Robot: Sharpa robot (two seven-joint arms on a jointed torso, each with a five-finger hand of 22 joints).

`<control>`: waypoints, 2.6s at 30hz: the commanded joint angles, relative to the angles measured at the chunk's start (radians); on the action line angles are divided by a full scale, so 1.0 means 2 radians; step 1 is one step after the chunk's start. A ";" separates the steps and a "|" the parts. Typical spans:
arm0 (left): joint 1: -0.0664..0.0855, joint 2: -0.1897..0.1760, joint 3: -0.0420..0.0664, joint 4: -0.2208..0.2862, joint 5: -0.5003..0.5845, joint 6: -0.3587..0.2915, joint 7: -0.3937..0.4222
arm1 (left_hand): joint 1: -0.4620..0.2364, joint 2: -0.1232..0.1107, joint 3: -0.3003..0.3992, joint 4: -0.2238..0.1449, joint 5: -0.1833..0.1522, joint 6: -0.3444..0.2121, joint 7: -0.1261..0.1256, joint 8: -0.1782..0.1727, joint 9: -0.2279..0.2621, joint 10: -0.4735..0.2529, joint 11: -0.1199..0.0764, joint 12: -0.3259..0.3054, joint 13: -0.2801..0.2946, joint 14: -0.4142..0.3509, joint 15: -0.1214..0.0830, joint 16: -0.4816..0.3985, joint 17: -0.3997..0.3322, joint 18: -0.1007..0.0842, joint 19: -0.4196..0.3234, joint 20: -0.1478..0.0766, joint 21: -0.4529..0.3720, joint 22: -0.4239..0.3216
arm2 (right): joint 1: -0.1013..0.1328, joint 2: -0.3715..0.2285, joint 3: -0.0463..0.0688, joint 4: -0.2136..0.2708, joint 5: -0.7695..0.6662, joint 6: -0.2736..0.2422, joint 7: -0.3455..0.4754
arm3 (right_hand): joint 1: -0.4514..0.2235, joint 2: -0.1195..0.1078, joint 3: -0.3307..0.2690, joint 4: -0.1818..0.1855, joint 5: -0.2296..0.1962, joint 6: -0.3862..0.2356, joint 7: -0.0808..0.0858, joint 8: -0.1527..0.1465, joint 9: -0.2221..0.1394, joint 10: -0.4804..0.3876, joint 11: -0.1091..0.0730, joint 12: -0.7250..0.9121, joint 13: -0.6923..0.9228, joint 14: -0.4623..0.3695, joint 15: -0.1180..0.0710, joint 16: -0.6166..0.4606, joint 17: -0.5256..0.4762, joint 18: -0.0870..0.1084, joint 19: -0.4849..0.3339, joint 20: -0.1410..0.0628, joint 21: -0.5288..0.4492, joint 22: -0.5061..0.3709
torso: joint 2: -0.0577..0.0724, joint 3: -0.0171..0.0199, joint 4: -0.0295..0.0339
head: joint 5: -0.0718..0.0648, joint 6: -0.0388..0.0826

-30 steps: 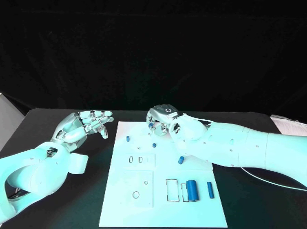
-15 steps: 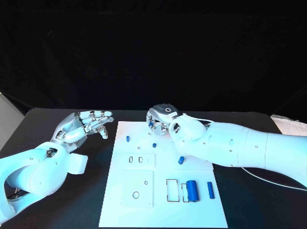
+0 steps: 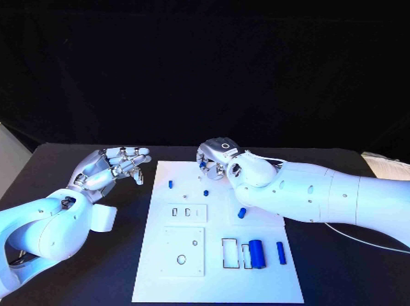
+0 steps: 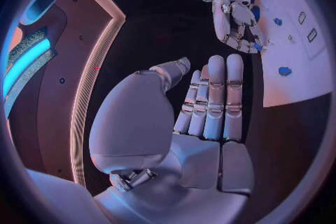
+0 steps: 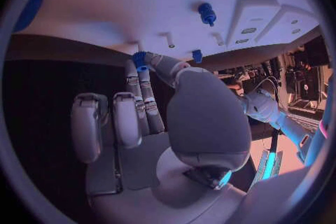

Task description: Assemble the parts on the task board

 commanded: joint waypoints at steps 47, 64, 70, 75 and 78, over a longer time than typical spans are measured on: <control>0.001 -0.001 0.000 -0.003 0.000 0.010 0.000 | -0.002 0.000 0.004 -0.001 -0.003 -0.003 -0.001 0.003 0.001 0.000 0.001 -0.001 0.001 -0.006 0.001 0.003 0.001 0.007 -0.005 -0.001 0.004 0.002 | -0.002 -0.029 -0.002 0.028 0.013 -0.002 0.006 | 0.006 -0.020 -0.118 0.037 -0.021 -0.078 0.016 -0.050 0.001 -0.101 0.004 0.004 -0.019 -0.003 0.019 -0.040 -0.091 0.021 -0.051 0.016 -0.092 -0.066 | 0.002 -0.0006 -0.0003 | 0.001 -0.001; 0.001 0.003 0.000 -0.013 0.002 0.014 0.000 | -0.002 0.000 0.004 -0.001 -0.003 -0.003 -0.001 0.003 0.001 0.000 0.001 -0.001 0.001 -0.006 0.001 0.003 0.001 0.007 -0.005 -0.001 0.004 0.002 | 0.015 -0.154 0.011 0.126 0.159 -0.019 0.043 | 0.029 -0.027 -0.107 0.072 -0.010 -0.069 0.019 -0.059 -0.001 -0.012 -0.004 0.037 -0.001 0.008 0.013 -0.013 -0.052 0.013 -0.027 0.011 -0.067 -0.025 | -0.003 0.0024 -0.0124 | 0.002 0.010; 0.001 0.006 0.000 -0.016 0.002 0.016 0.000 | -0.002 0.001 0.004 -0.002 -0.003 -0.003 -0.001 0.002 0.001 0.000 0.001 -0.001 0.000 -0.006 0.001 0.004 0.001 0.007 -0.006 -0.001 0.005 0.003 | 0.019 -0.179 0.012 0.125 0.196 0.024 0.046 | 0.050 -0.026 -0.191 0.082 0.006 -0.090 0.007 -0.065 0.004 0.026 -0.022 0.173 0.128 0.014 -0.003 0.006 -0.024 0.007 -0.014 -0.005 -0.046 0.004 | -0.004 0.0036 -0.0160 | 0.001 0.011; 0.001 0.009 0.000 -0.018 0.003 0.017 0.000 | -0.002 0.001 0.004 -0.002 -0.003 -0.003 -0.001 0.002 0.001 0.000 0.001 -0.001 0.000 -0.006 0.001 0.004 0.001 0.007 -0.006 -0.001 0.005 0.003 | 0.019 -0.189 0.012 0.115 0.207 0.057 0.035 | 0.096 -0.007 -0.265 0.154 0.021 -0.111 0.015 -0.037 0.022 0.067 -0.009 0.664 0.632 0.031 0.009 0.054 0.079 -0.003 0.009 0.007 -0.010 0.055 | -0.004 0.0049 -0.0176 | 0.001 0.011; 0.001 0.009 0.000 -0.019 0.003 0.018 0.000 | -0.002 0.001 0.004 -0.002 -0.003 -0.003 -0.001 0.002 0.001 0.000 0.001 -0.001 0.000 -0.006 0.001 0.004 0.001 0.007 -0.006 -0.001 0.005 0.003 | 0.018 -0.190 0.011 0.108 0.208 0.067 0.028 | 0.094 -0.005 -0.272 0.156 0.022 -0.116 0.018 -0.031 0.024 0.098 -0.007 0.712 0.683 0.035 0.012 0.063 0.104 -0.008 0.019 0.009 0.004 0.073 | -0.003 0.0050 -0.0173 | 0.000 0.011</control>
